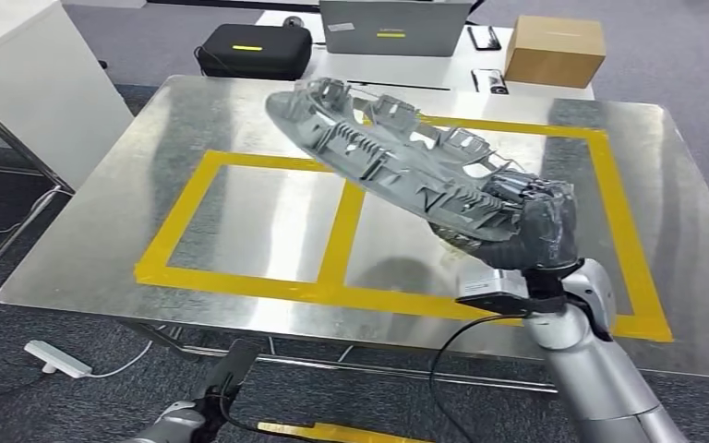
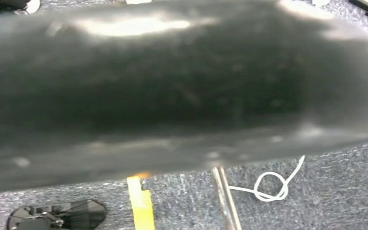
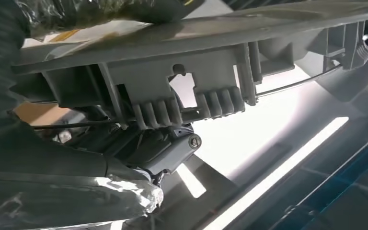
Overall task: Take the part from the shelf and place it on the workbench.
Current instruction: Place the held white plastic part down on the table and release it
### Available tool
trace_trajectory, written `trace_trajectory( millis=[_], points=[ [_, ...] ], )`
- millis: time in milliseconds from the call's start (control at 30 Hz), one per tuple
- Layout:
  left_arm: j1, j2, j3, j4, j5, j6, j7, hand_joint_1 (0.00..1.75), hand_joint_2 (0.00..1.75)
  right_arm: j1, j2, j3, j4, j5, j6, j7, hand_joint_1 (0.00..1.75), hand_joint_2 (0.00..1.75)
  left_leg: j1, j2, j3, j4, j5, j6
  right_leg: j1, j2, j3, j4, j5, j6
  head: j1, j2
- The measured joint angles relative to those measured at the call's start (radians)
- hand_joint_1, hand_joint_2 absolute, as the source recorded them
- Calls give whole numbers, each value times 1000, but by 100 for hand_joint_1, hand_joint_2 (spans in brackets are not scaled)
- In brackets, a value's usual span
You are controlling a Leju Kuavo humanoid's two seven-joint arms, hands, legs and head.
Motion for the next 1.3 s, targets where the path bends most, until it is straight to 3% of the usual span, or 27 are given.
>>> trace_trajectory(
  millis=[67,100,267,333,400,433,467,500,567,600,667,733,800,833,900,967,1000,1033,1067,1133,1167,1300],
  points=[
    [-2,-2,-1,0,1,0,0,0,0,-12,-11,22,18,34,-22,8,175,175,-1,-2,13,1,-11,-7,3,-1,56,-128,73,-6,0,0],
    [-2,-2,-1,0,1,0,1,0,0,-18,-16,32,26,40,-29,9,175,175,-2,-3,15,2,-15,-11,5,-1,78,-172,87,-10,1,0],
    [1,-3,-1,0,1,0,4,0,0,-30,-28,55,52,47,-39,12,175,175,-3,0,4,19,-32,-32,3,0,102,-210,66,-30,-2,0],
    [2,-2,-1,0,1,0,4,0,0,-30,-32,59,62,50,-41,13,175,175,-1,1,-32,98,-79,-42,0,-2,110,-214,62,-38,-4,0],
    [5,-2,-1,0,1,0,4,0,0,-30,-35,67,72,75,-59,18,175,175,0,2,-98,232,-133,-47,0,-2,115,-213,57,-44,-6,0],
    [7,-2,-1,0,1,-1,4,0,0,-30,-37,73,78,99,-75,23,175,175,0,2,-126,280,-140,-48,1,-2,117,-213,55,-45,-6,0],
    [8,-2,-1,0,1,-1,3,0,0,-30,-39,80,83,127,-93,29,175,175,0,2,-140,295,-126,-47,1,-1,120,-212,53,-45,-6,0],
    [10,-2,-2,0,1,-3,3,0,0,-32,-42,88,89,151,-109,34,175,175,0,2,-139,273,-91,-45,1,0,124,-212,50,-44,-6,0],
    [13,-2,-6,0,1,-7,1,0,0,-39,-45,104,101,172,-128,37,175,175,0,2,-103,158,0,-38,2,2,130,-210,45,-40,-6,0],
    [14,-1,-9,0,1,-10,0,0,0,-46,-46,113,107,171,-132,37,175,175,-1,2,-83,102,29,-35,4,3,130,-208,42,-36,-6,0],
    [13,-2,-14,0,1,-12,-4,0,0,-59,-46,127,119,161,-136,36,175,175,-3,1,-63,42,35,-29,8,3,123,-206,41,-28,-5,0],
    [10,-4,-17,0,1,-12,-6,0,0,-66,-46,138,128,153,-135,36,175,175,-2,0,-60,26,26,-22,9,1,118,-207,42,-19,-4,0],
    [10,-4,-18,0,1,-12,-6,0,0,-69,-48,146,136,149,-131,40,175,175,2,-1,-57,21,28,-12,9,-1,103,-183,24,-10,-3,0],
    [9,-4,-19,0,1,-12,-6,0,0,-70,-49,150,140,152,-127,45,175,175,4,0,-55,19,29,-7,8,-1,83,-144,2,-6,-2,0],
    [9,-4,-20,0,1,-12,-6,0,0,-74,-53,160,155,167,-119,65,175,175,3,0,-55,19,29,-2,8,-2,19,-15,-55,-2,-1,0],
    [9,-5,-22,0,1,-12,-6,0,0,-80,-56,175,181,187,-114,87,175,175,2,-1,-53,20,28,-1,8,-2,-33,79,-74,-2,-2,0],
    [9,-5,-23,0,1,-12,-6,0,0,-83,-58,181,196,195,-113,95,175,175,1,-2,-52,20,28,0,8,-2,-35,74,-56,-4,-2,0],
    [9,-5,-24,0,2,-12,-6,0,0,-86,-59,186,208,200,-114,100,175,175,0,-4,-49,20,27,0,8,-2,-16,27,-21,-7,-2,0],
    [9,-5,-24,0,2,-12,-6,0,0,-89,-59,189,218,202,-115,103,175,175,-1,-5,-47,20,26,-1,9,-2,17,-45,19,-12,-1,0],
    [9,-5,-25,0,4,-12,-6,0,0,-101,-61,195,236,195,-114,105,175,175,-5,-7,-49,22,24,-6,12,-3,79,-165,62,-21,-2,0],
    [9,-5,-26,0,6,-11,-6,0,0,-106,-61,197,243,187,-113,105,175,175,-6,-8,-51,23,25,-10,14,-3,93,-193,65,-23,-3,0],
    [8,-4,-26,0,9,-10,-4,0,0,-113,-61,200,266,134,-100,96,175,175,-5,-6,-58,36,14,-32,11,-3,102,-209,65,-35,-5,0]
  ],
)
